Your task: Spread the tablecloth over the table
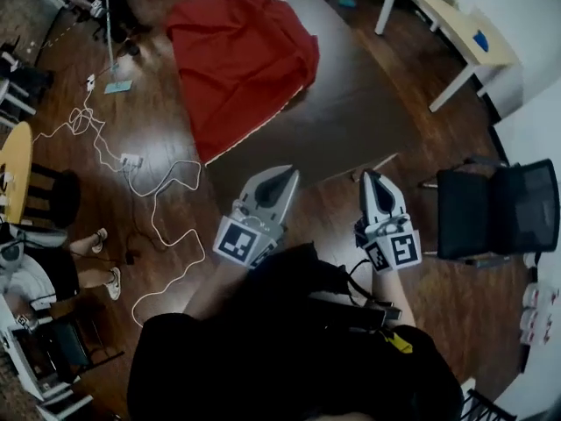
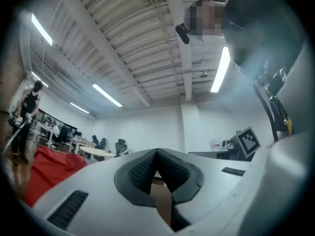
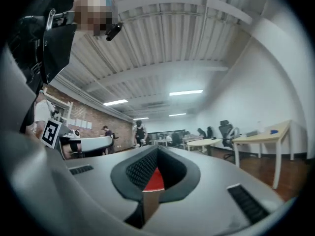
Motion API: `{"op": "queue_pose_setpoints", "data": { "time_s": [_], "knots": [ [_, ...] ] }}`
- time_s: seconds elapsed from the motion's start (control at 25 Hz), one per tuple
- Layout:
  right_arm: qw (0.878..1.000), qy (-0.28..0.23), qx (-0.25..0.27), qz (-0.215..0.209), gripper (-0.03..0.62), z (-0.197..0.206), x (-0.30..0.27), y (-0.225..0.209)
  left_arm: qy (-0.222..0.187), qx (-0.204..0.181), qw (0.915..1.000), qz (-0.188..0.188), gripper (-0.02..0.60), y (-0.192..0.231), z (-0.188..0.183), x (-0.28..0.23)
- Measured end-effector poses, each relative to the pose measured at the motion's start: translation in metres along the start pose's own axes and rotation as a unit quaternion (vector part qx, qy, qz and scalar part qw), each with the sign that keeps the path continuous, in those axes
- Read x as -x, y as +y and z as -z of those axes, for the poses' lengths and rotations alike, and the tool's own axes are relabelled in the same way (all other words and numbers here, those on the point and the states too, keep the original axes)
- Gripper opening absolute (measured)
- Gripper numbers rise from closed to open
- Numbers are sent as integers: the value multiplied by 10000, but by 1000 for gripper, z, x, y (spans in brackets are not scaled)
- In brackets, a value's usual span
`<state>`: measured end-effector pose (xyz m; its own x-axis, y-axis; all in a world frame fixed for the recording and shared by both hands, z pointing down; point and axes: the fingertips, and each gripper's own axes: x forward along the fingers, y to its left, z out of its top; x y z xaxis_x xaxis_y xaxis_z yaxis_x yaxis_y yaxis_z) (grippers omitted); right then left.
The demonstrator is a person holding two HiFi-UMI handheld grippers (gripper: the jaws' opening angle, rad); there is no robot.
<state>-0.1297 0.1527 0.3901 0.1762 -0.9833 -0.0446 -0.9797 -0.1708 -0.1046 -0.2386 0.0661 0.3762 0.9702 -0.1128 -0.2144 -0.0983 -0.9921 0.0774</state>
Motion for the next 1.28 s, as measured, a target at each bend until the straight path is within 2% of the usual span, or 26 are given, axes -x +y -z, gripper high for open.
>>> {"op": "queue_pose_setpoints", "data": {
  "time_s": [0.16,0.28,0.44,0.52,0.72,0.84,0.96,1.08,1.16,1.28],
  "knots": [
    [9950,-18,42,-1001,5,-1,-66,52,-39,-137,9939,-1092,3,54,-12,47],
    [9901,66,4,-1403,5,8,-90,68,1,-278,9878,-1534,3,75,-15,60],
    [9845,146,50,-1746,5,14,-111,63,216,-329,9768,-2103,2,99,-1,58],
    [9822,145,106,-1871,5,17,-120,44,309,-334,9701,-2386,2,111,11,46],
    [9791,331,65,-2004,5,32,-150,-41,417,-294,9577,-2833,2,115,39,-11],
    [9736,495,162,-2224,5,30,-171,-82,339,-350,9488,-3121,2,118,49,-53],
    [9622,893,244,-2560,5,31,-189,-105,470,-469,9382,-3396,3,125,61,-91],
    [9524,893,298,-2900,5,35,-208,-127,608,-507,9265,-3678,3,131,70,-120],
    [9480,888,306,-3041,5,42,-222,-137,786,-546,9195,-3812,3,136,77,-127],
    [9443,1192,341,-3047,5,71,-244,-147,1224,-537,9085,-3959,3,152,99,-121]
  ]
}}
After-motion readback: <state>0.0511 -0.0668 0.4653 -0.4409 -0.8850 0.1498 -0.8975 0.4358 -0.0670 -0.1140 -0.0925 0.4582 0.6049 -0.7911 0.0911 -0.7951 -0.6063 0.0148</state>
